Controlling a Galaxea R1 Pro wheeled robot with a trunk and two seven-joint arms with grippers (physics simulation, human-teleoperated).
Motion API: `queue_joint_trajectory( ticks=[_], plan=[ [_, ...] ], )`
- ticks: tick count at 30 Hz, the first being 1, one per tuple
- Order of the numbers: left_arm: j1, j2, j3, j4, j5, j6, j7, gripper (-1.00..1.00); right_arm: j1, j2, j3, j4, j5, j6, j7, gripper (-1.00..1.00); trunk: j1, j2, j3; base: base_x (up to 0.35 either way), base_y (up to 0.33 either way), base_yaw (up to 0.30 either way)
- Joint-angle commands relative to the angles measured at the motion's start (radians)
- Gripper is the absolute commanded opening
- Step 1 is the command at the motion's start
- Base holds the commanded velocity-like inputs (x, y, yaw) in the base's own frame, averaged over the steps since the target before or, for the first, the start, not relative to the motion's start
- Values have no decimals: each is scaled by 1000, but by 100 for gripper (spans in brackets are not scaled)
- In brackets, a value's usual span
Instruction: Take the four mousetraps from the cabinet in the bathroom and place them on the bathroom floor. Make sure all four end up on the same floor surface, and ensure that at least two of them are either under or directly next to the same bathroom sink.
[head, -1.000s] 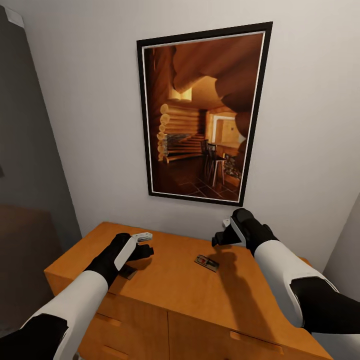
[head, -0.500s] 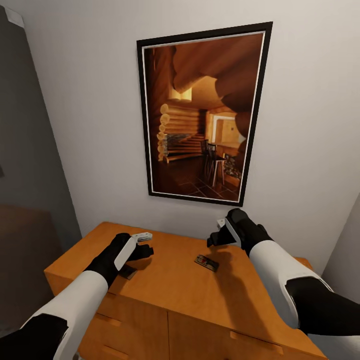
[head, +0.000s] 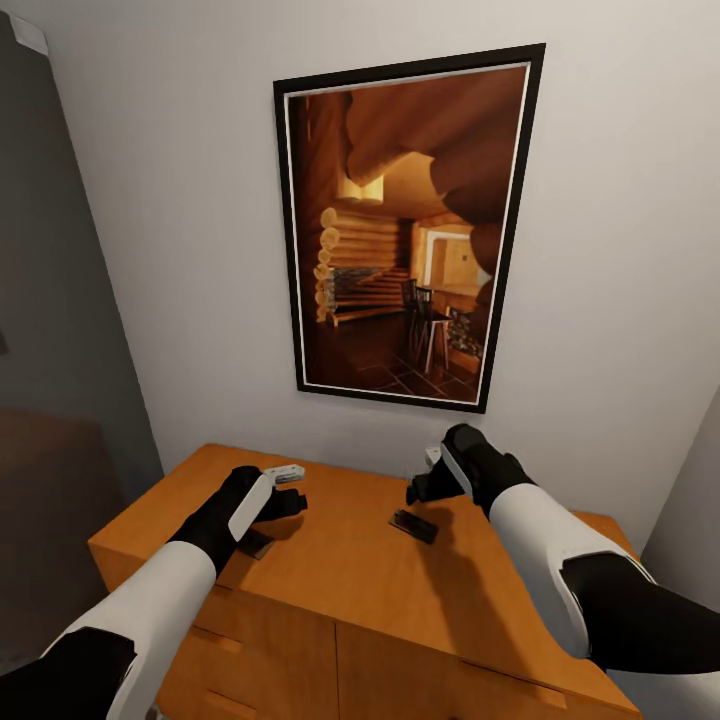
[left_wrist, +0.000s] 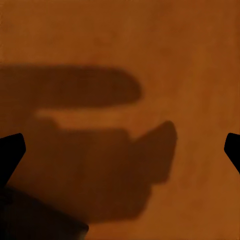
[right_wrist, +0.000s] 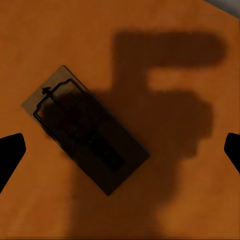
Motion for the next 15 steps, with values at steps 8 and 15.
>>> queue_joint_trajectory(
  ticks=[8, 15],
  plan=[
    [-1, -1, -4, -1, 11, 2, 9, 100, -1, 1, 2, 47, 11, -10, 9, 100, 0, -1, -2, 0, 0, 0],
    [-1, -1, -4, -1, 11, 2, 9, 100, -1, 1, 1, 109, 11, -79, 9, 100, 0, -1, -2, 0, 0, 0]
  ],
)
